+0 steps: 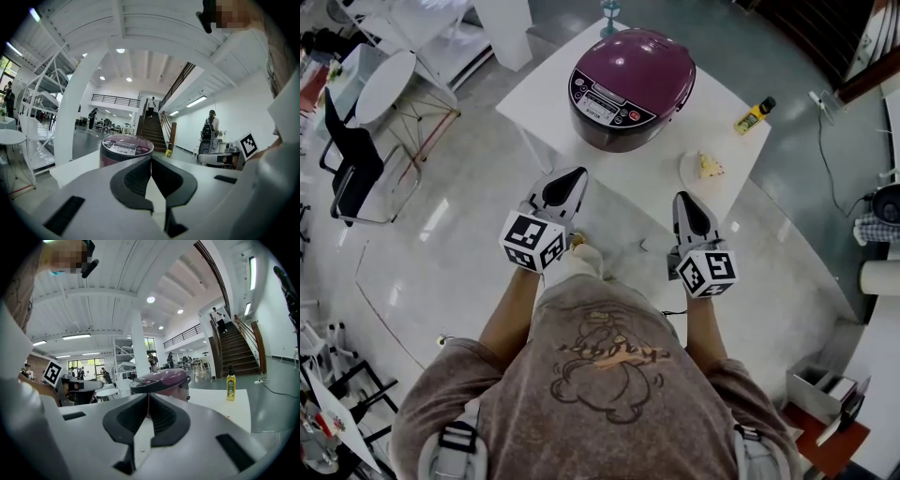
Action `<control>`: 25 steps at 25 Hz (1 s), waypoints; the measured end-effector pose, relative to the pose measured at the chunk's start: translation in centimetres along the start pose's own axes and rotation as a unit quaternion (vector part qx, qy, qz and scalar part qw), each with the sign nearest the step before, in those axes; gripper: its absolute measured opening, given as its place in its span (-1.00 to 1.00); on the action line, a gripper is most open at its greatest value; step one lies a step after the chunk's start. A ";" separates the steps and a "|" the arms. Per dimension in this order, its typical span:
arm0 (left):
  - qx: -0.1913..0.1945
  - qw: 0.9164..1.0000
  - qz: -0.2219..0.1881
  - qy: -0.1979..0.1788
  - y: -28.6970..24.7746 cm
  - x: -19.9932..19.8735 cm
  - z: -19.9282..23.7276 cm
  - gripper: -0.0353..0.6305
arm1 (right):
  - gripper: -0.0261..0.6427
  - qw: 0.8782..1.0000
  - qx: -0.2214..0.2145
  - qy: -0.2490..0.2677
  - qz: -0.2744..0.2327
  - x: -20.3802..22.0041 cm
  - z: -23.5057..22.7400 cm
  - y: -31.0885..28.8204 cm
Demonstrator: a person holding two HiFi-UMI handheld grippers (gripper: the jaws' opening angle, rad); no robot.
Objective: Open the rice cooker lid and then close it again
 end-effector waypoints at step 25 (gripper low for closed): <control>-0.031 0.999 -0.011 0.017 1.8 1.6 1.3 -0.83 | -0.92 1.000 0.017 0.009 -0.006 1.1 0.4 -0.4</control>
Point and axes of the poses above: the fingertips, and each gripper's own axes: y backward along the fingers, z to its left, x out of its underside, the point moved 6 cm from there along y, backward along the fingers, and after that the axes turned 5 degrees about x, right-handed, at the moved point
